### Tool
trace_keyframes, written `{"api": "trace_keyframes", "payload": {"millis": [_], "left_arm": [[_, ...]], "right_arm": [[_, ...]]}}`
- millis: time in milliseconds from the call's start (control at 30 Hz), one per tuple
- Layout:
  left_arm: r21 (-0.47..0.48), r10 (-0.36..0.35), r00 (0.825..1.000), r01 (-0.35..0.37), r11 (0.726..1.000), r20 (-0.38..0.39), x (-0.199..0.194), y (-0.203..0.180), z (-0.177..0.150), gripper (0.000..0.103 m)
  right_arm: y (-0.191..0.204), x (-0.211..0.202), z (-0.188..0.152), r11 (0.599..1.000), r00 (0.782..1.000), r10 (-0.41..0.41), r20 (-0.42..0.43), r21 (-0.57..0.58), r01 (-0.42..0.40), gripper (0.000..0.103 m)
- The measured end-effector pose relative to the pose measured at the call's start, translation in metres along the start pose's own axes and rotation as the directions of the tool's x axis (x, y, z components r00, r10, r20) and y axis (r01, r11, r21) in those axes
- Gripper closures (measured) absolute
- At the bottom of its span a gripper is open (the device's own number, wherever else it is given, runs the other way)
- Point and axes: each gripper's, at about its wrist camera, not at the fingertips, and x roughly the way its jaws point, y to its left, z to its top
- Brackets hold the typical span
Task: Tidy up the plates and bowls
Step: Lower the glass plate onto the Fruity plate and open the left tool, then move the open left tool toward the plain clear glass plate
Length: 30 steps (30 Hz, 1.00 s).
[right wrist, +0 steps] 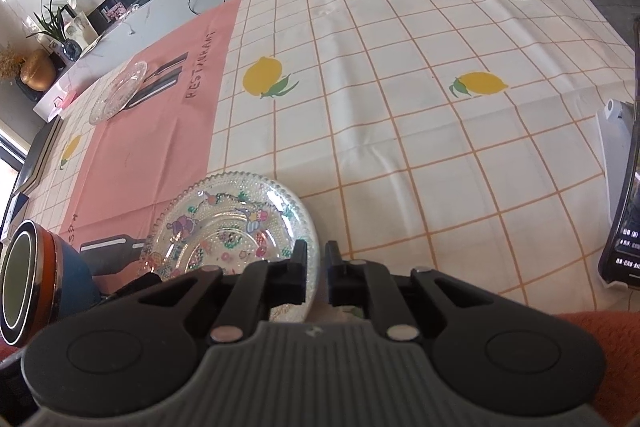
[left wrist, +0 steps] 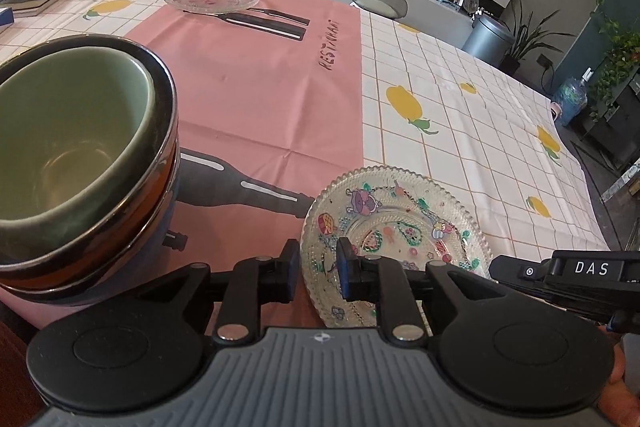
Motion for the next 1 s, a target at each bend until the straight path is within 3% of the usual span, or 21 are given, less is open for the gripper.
{"api": "trace_keyframes", "payload": {"millis": [133, 267, 333, 400, 433, 767, 1000], "left_arm": [[0.034, 0.022, 0.999, -0.023, 0.999, 0.033, -0.012, -0.008, 0.003, 0.066], [0.061, -0.012, 0.999, 0.01, 0.998, 0.042, -0.028, -0.017, 0.015, 0.061], [0.074, -0.029, 0.999, 0.026, 0.997, 0.034, -0.036, -0.02, 0.024, 0.061], [0.093, -0.048, 0.999, 0.047, 0.995, 0.012, -0.042, -0.022, 0.036, 0.061], [0.101, -0.06, 0.998, 0.058, 0.993, 0.008, -0.045, -0.022, 0.042, 0.061], [0.266, -0.072, 0.997, 0.067, 0.962, 0.008, -0.068, -0.01, 0.114, 0.061], [0.311, -0.006, 1.0, -0.002, 0.951, 0.026, -0.066, 0.024, 0.163, 0.061]], "right_arm": [[-0.001, -0.005, 0.0, 1.0, 0.999, 0.021, 0.029, 0.008, -0.021, 0.095], [-0.003, -0.011, 0.001, 0.999, 0.997, 0.041, 0.062, 0.022, -0.043, 0.094], [-0.002, -0.013, 0.002, 0.999, 0.996, 0.05, 0.071, 0.017, -0.051, 0.089], [0.002, -0.013, 0.003, 0.999, 0.997, 0.046, 0.07, -0.001, -0.046, 0.075], [0.005, -0.015, 0.004, 0.999, 0.997, 0.041, 0.072, -0.018, -0.04, 0.073], [0.049, -0.014, 0.023, 0.988, 0.991, 0.112, 0.072, -0.113, -0.103, 0.067], [0.088, 0.003, 0.04, 0.978, 0.989, 0.141, 0.052, -0.164, -0.131, 0.067]]}}
